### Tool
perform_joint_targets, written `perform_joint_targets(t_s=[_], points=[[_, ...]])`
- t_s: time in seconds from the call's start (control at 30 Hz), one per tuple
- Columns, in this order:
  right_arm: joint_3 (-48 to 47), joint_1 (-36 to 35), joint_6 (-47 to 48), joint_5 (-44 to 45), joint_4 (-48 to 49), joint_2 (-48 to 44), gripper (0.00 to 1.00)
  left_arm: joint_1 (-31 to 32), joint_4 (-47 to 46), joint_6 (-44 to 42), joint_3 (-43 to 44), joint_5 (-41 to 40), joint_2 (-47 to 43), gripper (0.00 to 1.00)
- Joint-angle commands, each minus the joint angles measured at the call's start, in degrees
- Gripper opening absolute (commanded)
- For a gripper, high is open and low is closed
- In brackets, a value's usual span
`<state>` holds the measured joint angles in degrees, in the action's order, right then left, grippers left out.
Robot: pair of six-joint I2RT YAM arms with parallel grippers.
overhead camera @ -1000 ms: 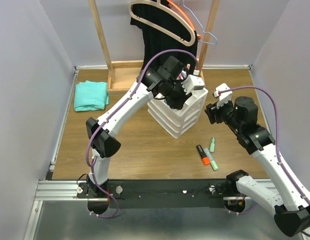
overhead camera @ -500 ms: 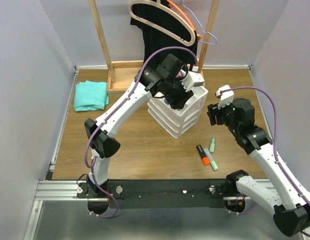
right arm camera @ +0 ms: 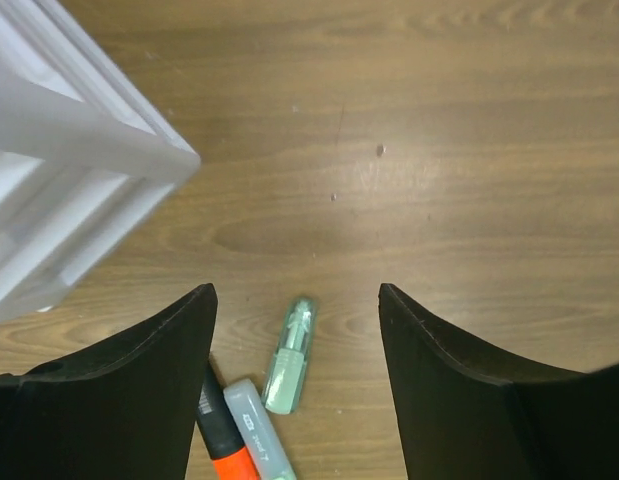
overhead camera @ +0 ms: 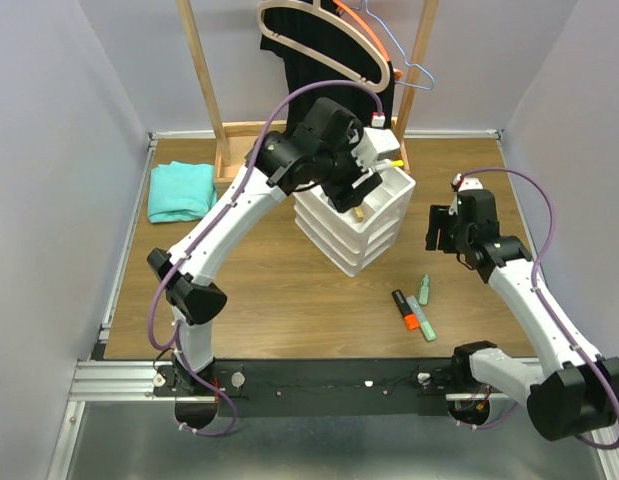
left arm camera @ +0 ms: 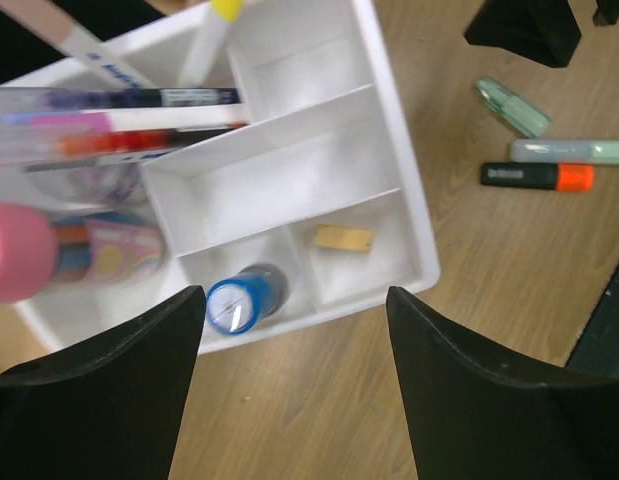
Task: Sort the stationery into containers
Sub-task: Place the stationery in the storage box, then pick up the pen from the center of the board.
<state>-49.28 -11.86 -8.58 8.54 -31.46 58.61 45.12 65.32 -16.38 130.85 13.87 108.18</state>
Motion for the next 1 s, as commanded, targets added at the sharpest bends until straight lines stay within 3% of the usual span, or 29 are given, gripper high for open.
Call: perform_joint_targets(t_s=[0.0,0.3,0.43,0.6,0.73,0.97], points=[[-4.1,0.7,-5.2,1.4,-4.7,8.1,0.73,-2.3,-5.5,0.3,-0.1,-11.4,-9.2,0.82],[-5.6,1.4,-12.6,-4.8,-7.5,17.7,0.64,-15.5,-10.8,1.5,-7.3,-12.5,-17.2,0.82],[-5.6,1.7,-16.3,-3.0,-11.2,20.3,0.64,-17.9,-17.6,1.0,-16.8,-12.5,-22.6,0.84],[-4.2,1.7,-17.5,-1.9,-14.2,24.1,0.64,-20.4,-17.6,2.6,-19.5,-11.3,-24.5,0.85],[-2.1,1.7,-18.1,-2.1,-14.3,25.8,0.59,-22.5,-22.1,3.1,-26.7,-10.0,-27.4,0.85],[-0.2,1.7,-18.7,-2.3,-13.8,28.5,0.51,-25.3,-23.1,3.5,-29.2,-8.9,-28.8,0.86]])
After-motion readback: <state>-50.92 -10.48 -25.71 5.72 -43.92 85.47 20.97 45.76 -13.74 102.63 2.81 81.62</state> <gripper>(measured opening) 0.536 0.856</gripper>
